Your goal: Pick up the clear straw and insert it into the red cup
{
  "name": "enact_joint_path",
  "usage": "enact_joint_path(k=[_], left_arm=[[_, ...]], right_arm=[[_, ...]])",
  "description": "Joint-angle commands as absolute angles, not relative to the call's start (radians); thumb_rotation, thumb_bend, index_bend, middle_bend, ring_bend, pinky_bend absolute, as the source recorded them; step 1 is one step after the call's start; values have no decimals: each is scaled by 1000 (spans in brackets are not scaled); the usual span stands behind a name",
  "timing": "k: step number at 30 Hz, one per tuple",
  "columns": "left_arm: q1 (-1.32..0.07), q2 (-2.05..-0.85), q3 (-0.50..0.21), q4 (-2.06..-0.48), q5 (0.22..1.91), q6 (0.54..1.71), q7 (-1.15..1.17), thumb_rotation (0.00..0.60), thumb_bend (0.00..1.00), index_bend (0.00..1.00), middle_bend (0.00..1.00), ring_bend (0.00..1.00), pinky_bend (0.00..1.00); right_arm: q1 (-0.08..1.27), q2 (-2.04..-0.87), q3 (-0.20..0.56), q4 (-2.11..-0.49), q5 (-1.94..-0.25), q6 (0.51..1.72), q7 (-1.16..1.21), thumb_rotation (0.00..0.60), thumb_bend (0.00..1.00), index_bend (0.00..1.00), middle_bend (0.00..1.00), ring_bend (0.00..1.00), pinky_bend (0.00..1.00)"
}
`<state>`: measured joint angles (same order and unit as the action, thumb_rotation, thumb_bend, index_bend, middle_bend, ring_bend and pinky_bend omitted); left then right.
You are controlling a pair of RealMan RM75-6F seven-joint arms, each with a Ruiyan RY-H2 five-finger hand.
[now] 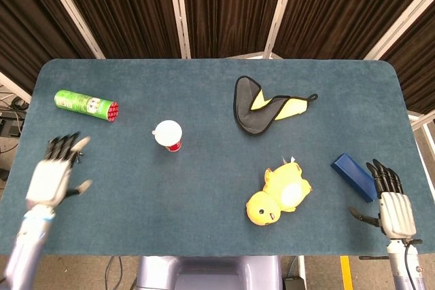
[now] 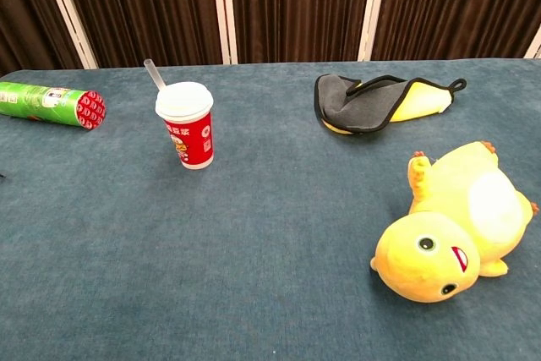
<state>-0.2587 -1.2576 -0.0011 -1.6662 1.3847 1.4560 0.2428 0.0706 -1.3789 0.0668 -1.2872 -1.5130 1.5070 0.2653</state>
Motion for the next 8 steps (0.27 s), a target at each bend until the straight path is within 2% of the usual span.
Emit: enact_joint_path(k=[1,8], left_arm=[[-191,-1229,45,-1637,1412,1513,250,600,185,78,0,0,0],[-147,-1248,52,-1565,1413,1524,193,600,185,67,0,0,0]], right_arm=[[72,-1379,64,-1283,-1517,1506,257,600,57,0,0,0,0],[75,-1387,61,-1271,-1531,1514,239,600,56,0,0,0,0]])
